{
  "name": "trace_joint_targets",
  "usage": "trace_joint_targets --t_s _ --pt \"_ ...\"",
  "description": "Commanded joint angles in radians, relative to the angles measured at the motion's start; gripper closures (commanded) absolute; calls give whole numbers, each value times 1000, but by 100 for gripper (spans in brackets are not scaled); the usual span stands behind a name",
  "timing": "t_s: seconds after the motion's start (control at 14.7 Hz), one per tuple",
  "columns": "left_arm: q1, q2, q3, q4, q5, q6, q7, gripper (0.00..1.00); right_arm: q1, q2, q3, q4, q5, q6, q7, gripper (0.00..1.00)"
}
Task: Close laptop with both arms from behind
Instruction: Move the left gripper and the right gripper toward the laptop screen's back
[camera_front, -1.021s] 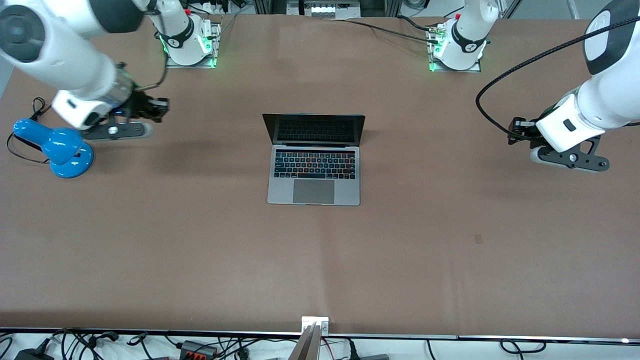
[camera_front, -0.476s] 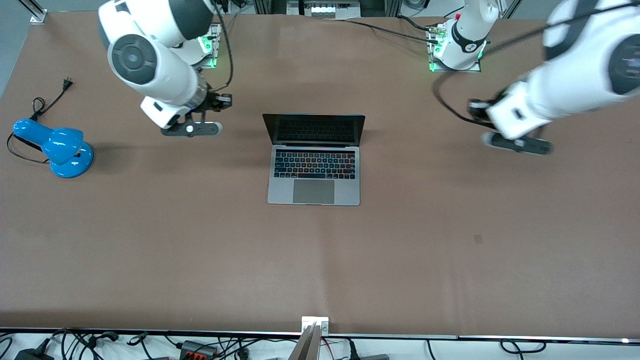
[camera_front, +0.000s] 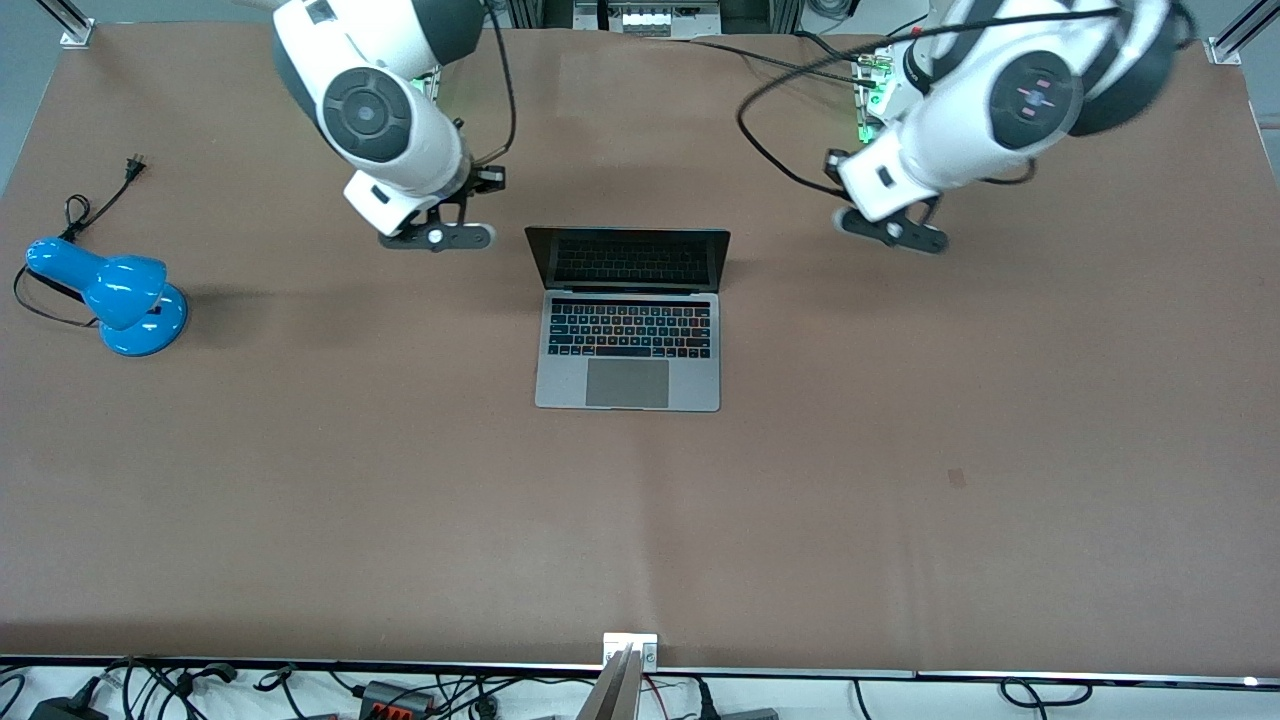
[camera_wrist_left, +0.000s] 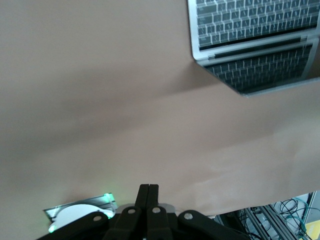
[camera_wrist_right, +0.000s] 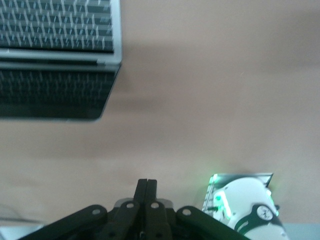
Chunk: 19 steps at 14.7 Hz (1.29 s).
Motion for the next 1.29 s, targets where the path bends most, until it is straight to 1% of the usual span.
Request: trace_joint_targets --t_s 0.0,0.14,0.27,0.41,0.54,0.75,0.82,1.02,1.16,1.23 --pt "13 -61 -46 -125 -57 122 10 99 50 21 -11 -1 47 -10 24 100" --pt "15 -54 -92 -151 -104 232 10 99 61 43 -9 -1 50 22 24 100" --pt "9 -25 -112 -162 -151 353 10 99 83 58 -9 -2 50 48 22 100" --pt "6 29 -147 -165 -151 427 12 99 96 76 -9 -4 59 81 22 100" --pt "9 52 -184 -208 -151 528 12 99 103 102 -9 -2 87 109 21 100" --pt "3 109 -196 -226 -151 611 9 99 115 129 -9 1 88 146 22 100" --pt "1 115 -227 -246 -152 662 1 99 115 132 -9 1 87 148 21 100" --pt "0 121 -236 -249 -164 688 -5 99 109 136 -12 -1 87 134 20 100" --pt "-1 153 -273 -251 -197 743 -5 99 106 135 -14 -1 85 105 19 100" --pt "-1 160 -278 -251 -197 751 -7 99 101 133 -17 -1 85 103 19 100"
